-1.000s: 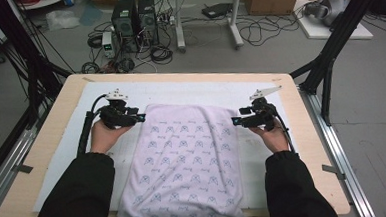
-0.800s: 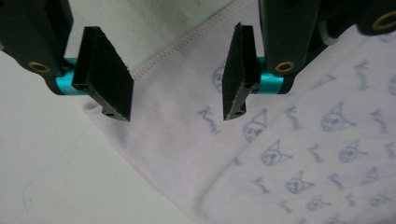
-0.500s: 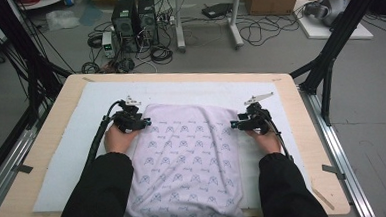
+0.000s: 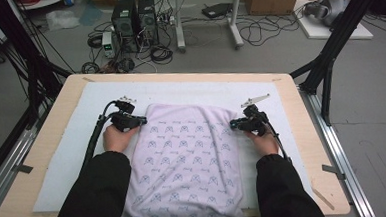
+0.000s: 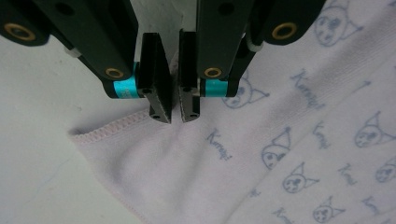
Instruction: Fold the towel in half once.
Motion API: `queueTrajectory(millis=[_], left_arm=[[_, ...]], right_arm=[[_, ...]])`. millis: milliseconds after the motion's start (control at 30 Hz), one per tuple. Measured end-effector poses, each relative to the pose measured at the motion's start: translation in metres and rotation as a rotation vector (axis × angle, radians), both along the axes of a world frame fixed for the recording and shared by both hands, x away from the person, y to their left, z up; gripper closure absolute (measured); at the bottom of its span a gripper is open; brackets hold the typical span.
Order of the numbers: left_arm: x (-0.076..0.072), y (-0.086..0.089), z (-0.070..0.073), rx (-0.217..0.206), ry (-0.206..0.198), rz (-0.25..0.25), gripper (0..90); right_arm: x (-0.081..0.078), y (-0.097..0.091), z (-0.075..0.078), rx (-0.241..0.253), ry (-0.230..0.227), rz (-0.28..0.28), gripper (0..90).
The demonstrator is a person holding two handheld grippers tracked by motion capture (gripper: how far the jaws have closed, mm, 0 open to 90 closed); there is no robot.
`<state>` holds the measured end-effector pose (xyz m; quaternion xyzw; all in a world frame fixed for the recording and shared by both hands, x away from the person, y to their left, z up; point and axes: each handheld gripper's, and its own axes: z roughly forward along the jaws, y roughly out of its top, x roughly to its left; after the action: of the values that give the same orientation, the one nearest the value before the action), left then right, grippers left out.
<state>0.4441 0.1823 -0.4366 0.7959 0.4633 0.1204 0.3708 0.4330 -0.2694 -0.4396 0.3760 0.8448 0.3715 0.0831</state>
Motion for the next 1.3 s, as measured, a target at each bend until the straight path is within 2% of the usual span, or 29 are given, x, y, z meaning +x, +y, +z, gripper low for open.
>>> queueTrajectory(millis=[133, 200, 233, 333, 433, 467, 567, 633, 667, 733, 800, 900, 1067, 1167, 1200, 1267, 1300], left_arm=[[-0.005, 0.007, 0.014, -0.04, -0.04, -0.017, 87.1], [-0.01, 0.014, 0.026, -0.084, -0.067, -0.03, 87.1], [-0.013, 0.018, 0.031, -0.086, -0.08, -0.036, 87.1], [-0.021, 0.027, 0.045, -0.115, -0.104, -0.052, 87.1], [-0.033, 0.035, 0.057, -0.133, -0.136, -0.081, 87.1], [-0.038, 0.037, 0.061, -0.133, -0.138, -0.094, 87.1], [-0.058, 0.042, 0.068, -0.153, -0.167, -0.124, 87.1], [-0.071, 0.047, 0.067, -0.167, -0.175, -0.136, 87.1], [-0.079, 0.049, 0.065, -0.169, -0.179, -0.146, 87.0], [-0.093, 0.052, 0.061, -0.179, -0.187, -0.171, 87.0], [-0.111, 0.054, 0.056, -0.184, -0.208, -0.175, 87.0], [-0.141, 0.056, 0.047, -0.198, -0.229, -0.199, 87.0], [-0.178, 0.057, 0.033, -0.175, -0.221, -0.241, 86.9], [-0.187, 0.059, 0.024, -0.16, -0.186, -0.259, 86.1], [-0.188, 0.06, 0.02, -0.156, -0.17, -0.264, 83.7], [-0.186, 0.06, 0.016, -0.14, -0.142, -0.266, 67.1], [-0.183, 0.06, 0.014, -0.143, -0.127, -0.264, 60.1]], right_arm=[[-0.004, -0.005, 0.012, 0.076, -0.011, -0.003, 84.7], [-0.007, -0.008, 0.021, 0.1, -0.036, -0.006, 84.9], [-0.01, -0.011, 0.027, 0.124, -0.05, -0.002, 84.9], [-0.015, -0.017, 0.041, 0.151, -0.058, 0.008, 85.0], [-0.021, -0.022, 0.056, 0.195, -0.047, 0.02, 85.0], [-0.024, -0.022, 0.062, 0.191, -0.054, 0.027, 85.0], [-0.037, -0.023, 0.074, 0.225, -0.059, 0.063, 84.9], [-0.049, -0.023, 0.078, 0.233, -0.052, 0.09, 84.9], [-0.057, -0.022, 0.08, 0.235, -0.067, 0.112, 84.7], [-0.071, -0.022, 0.081, 0.209, -0.079, 0.14, 84.7], [-0.086, -0.024, 0.081, 0.246, -0.093, 0.149, 84.7], [-0.111, -0.024, 0.077, 0.239, -0.109, 0.176, 84.7], [-0.147, -0.023, 0.06, 0.229, -0.068, 0.211, 84.6], [-0.158, -0.021, 0.048, 0.198, -0.026, 0.235, 80.3], [-0.159, -0.021, 0.045, 0.18, -0.026, 0.239, 76.1], [-0.159, -0.023, 0.041, 0.166, -0.023, 0.224, 69.6], [-0.157, -0.024, 0.041, 0.177, -0.024, 0.212, 63.9]])
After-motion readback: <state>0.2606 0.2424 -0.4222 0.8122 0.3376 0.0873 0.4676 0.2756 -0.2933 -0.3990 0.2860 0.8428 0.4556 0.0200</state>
